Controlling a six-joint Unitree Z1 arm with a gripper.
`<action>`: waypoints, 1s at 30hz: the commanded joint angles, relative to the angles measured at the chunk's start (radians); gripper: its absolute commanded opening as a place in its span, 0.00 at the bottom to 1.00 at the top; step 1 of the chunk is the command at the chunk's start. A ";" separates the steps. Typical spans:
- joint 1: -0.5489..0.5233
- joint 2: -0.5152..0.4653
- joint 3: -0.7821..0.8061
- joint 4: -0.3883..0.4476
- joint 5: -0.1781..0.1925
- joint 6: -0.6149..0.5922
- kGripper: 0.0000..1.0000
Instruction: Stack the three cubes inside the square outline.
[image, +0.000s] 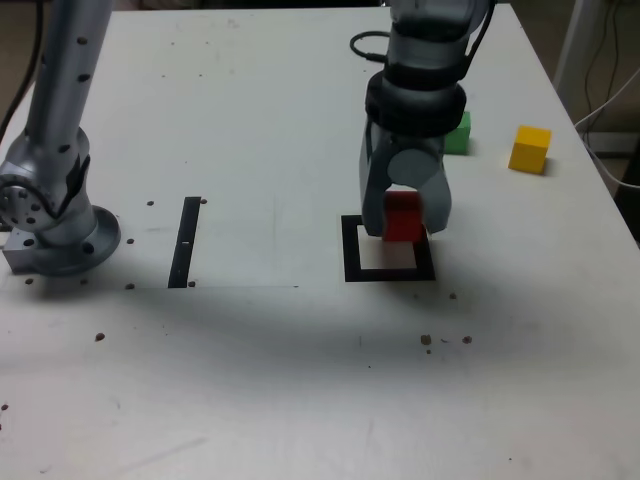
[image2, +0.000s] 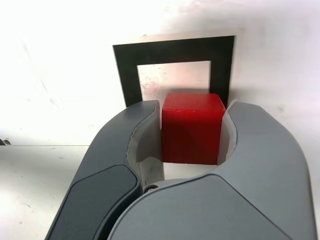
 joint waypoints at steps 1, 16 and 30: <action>0.002 -0.014 0.021 -0.015 -0.003 -0.003 0.35; 0.009 -0.016 0.105 -0.099 -0.005 -0.007 0.58; 0.016 -0.025 0.146 -0.129 -0.012 -0.007 0.99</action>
